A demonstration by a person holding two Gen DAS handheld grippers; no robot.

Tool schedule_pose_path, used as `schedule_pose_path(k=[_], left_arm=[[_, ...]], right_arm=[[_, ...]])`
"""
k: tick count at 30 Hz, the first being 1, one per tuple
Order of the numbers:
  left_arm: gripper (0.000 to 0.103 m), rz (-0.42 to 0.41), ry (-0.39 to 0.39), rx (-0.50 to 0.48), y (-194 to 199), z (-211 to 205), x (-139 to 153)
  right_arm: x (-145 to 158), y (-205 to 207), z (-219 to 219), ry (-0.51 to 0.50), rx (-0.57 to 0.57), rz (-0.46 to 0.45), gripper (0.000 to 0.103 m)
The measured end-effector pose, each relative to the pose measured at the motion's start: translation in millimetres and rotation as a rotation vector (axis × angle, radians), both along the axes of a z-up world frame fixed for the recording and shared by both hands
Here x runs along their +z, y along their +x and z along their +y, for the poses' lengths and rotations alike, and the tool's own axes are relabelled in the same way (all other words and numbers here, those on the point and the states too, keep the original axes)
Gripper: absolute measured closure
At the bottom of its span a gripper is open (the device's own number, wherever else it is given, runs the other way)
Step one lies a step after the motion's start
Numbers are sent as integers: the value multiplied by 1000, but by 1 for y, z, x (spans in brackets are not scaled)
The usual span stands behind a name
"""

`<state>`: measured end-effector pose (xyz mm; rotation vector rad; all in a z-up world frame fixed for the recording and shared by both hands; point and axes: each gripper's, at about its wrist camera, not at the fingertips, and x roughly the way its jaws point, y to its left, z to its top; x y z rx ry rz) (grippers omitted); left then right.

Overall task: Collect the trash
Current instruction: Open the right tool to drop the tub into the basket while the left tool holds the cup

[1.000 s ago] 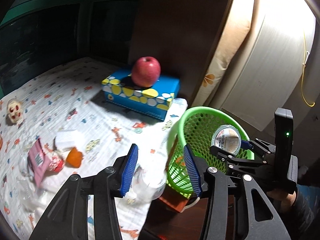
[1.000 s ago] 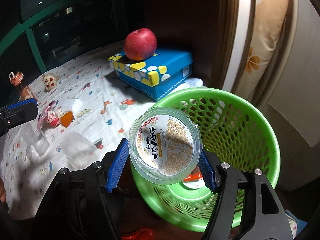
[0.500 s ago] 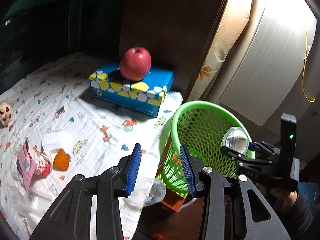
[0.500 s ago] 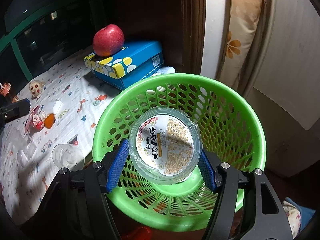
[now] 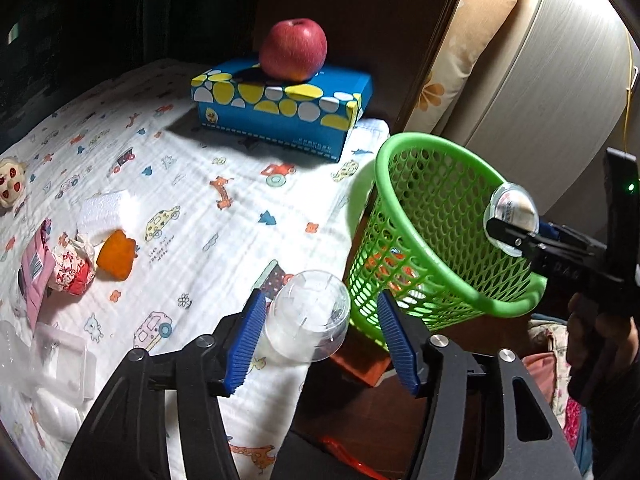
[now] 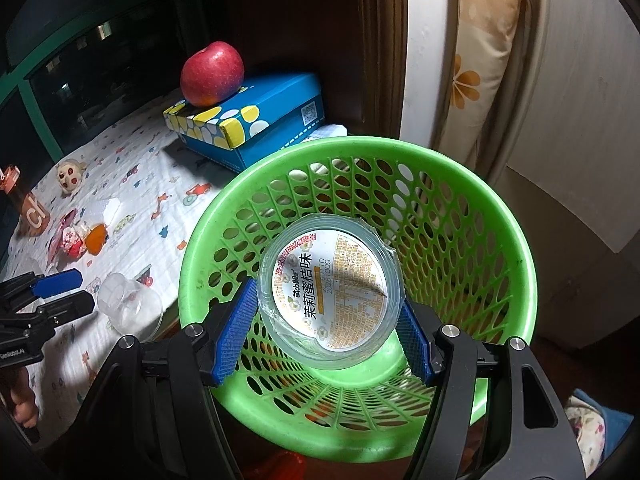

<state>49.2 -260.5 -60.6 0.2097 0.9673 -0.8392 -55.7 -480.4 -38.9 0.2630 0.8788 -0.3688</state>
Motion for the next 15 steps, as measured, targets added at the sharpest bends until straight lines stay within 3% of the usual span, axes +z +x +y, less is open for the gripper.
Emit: schedule_pose_path(k=[6, 12, 15], left_arm=[[42, -30, 71, -18, -1, -11, -21], [42, -29, 95, -20, 5, -18, -36], [51, -37, 96, -36, 6, -21, -39]], right_arm=[[1, -1, 0, 1, -1, -3, 37], [1, -1, -1, -1, -1, -1, 37], [1, -1, -1, 1, -2, 3, 37]])
